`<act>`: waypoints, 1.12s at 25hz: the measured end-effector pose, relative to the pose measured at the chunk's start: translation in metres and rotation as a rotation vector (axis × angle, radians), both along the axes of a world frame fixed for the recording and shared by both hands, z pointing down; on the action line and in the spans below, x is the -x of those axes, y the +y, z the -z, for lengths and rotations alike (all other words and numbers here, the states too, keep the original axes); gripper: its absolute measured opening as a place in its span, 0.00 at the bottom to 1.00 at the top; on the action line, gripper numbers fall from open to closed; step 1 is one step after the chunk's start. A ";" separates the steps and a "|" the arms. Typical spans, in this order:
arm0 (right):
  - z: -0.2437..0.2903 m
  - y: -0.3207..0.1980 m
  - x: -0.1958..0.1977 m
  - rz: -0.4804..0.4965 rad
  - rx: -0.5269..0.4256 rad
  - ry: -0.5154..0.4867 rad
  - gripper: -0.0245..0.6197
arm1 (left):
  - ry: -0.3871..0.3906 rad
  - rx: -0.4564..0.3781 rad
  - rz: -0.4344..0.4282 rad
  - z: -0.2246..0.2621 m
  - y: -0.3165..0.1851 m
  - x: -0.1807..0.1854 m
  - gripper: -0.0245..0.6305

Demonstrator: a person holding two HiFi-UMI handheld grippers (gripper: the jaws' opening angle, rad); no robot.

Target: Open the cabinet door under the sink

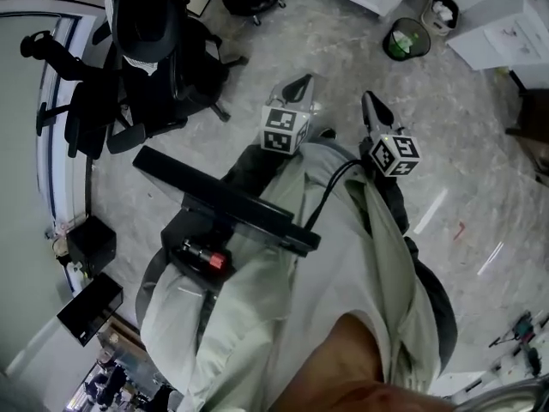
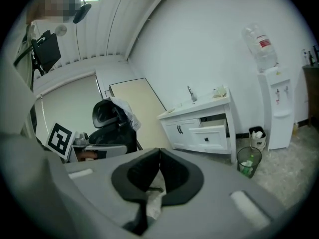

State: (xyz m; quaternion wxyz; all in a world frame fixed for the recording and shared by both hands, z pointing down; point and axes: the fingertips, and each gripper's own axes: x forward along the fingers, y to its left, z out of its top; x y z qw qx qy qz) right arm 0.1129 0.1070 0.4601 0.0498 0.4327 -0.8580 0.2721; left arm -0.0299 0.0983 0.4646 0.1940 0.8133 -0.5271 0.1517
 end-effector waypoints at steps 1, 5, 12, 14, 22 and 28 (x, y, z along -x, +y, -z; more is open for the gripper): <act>-0.001 0.001 0.002 0.010 0.005 0.000 0.04 | -0.001 0.000 -0.001 0.000 0.000 0.002 0.05; -0.006 0.006 0.017 0.034 0.028 -0.002 0.04 | -0.004 0.000 -0.009 0.001 -0.005 0.014 0.05; -0.016 0.015 0.041 0.015 0.068 0.029 0.04 | 0.022 0.023 -0.050 -0.001 -0.013 0.035 0.05; -0.017 0.019 0.041 -0.008 0.073 0.033 0.04 | 0.030 0.038 -0.072 -0.004 -0.012 0.036 0.05; -0.031 0.032 0.022 -0.163 0.148 0.078 0.04 | 0.067 0.140 -0.229 -0.026 -0.013 0.011 0.05; -0.024 0.028 0.019 -0.249 0.153 0.074 0.04 | 0.072 0.169 -0.289 -0.033 -0.018 0.003 0.05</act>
